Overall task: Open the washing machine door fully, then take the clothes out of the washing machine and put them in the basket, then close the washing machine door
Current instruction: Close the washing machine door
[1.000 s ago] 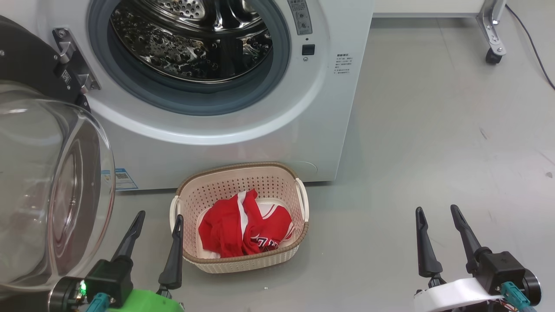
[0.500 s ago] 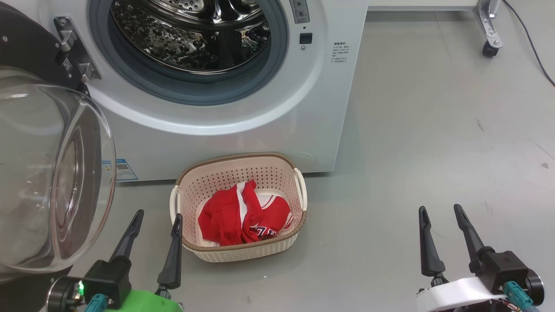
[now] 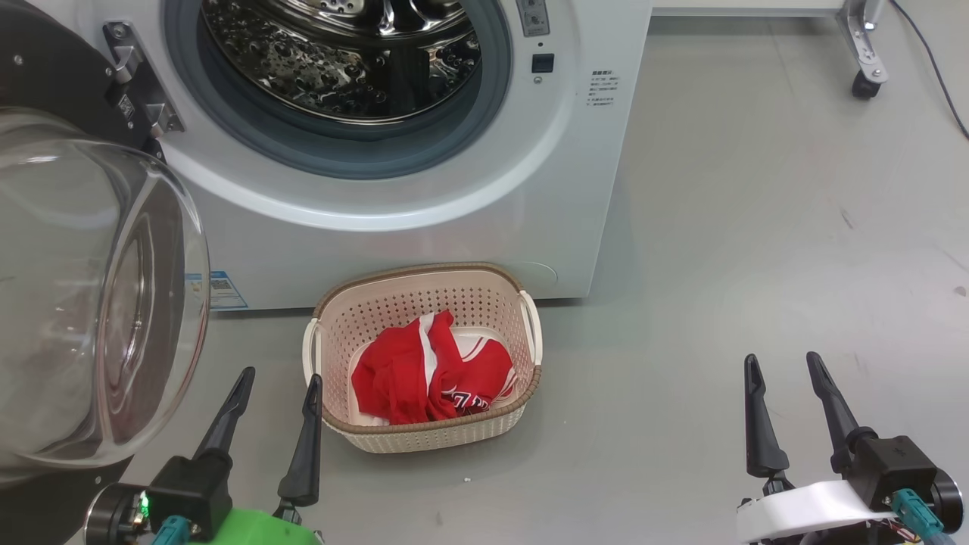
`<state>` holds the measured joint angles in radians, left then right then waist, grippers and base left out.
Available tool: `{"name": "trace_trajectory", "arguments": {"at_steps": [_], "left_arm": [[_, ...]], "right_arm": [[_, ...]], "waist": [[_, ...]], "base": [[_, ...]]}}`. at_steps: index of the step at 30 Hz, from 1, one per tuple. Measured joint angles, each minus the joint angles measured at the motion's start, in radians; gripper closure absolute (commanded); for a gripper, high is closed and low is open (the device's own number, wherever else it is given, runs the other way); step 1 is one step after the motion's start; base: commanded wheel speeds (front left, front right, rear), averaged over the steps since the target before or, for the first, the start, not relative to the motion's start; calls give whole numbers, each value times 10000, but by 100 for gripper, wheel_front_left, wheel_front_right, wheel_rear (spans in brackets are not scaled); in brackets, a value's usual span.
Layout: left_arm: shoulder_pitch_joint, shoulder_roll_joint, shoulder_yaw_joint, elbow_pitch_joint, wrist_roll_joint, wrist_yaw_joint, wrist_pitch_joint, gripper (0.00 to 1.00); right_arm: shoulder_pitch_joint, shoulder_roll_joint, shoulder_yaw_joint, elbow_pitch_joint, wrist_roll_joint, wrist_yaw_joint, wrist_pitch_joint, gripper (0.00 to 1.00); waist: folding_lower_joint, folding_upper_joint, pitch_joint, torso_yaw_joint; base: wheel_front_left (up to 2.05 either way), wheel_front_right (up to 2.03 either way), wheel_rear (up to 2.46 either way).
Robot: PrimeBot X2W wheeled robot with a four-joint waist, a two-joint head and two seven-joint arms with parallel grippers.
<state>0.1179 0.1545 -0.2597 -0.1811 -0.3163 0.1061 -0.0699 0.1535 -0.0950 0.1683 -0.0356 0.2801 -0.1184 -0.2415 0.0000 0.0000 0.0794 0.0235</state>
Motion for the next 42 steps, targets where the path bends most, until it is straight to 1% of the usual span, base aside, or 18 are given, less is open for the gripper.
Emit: {"name": "trace_trajectory", "arguments": {"at_steps": [9, 15, 20, 21, 30, 39, 42], "left_arm": [[-16, -42, -27, -148, 13, 0, -4, 0], [-28, -115, -6, -54, 13, 0, -17, 0], [-26, -222, 157, -10, 13, 2, -63, 0], [-26, -222, 157, -10, 13, 2, -63, 0], [-12, -382, 351, 63, 13, 29, -253, 0], [-14, -477, 169, 217, 10, 31, -268, 0], [-12, -479, 341, 217, -4, 31, -316, 0]], "right_arm": [[2, -63, -163, -163, -107, 0, 0, 0], [1, -163, -199, -228, -113, 0, 54, 0], [-14, -234, -25, -240, -199, 19, 171, 0], [-14, -234, -25, -240, -199, 19, 171, 0], [-86, -288, 75, -236, -203, 44, 355, 0], [-82, -314, -121, -293, -203, 29, 387, 0], [-96, -311, 52, -336, -286, 31, 497, 0]], "waist": [[0, 0, 74, 525], [0, 0, 111, 1147], [0, 0, 135, 1778], [0, 0, 135, 1778], [0, 0, 121, 3017], [0, 0, 98, 4298], [0, 0, 102, 4686]], "base": [[0, 0, 0], [0, 0, 0], [0, 0, 0], [0, 0, 0], [0, 0, 0], [0, 0, 0], [0, 0, 0]]}}
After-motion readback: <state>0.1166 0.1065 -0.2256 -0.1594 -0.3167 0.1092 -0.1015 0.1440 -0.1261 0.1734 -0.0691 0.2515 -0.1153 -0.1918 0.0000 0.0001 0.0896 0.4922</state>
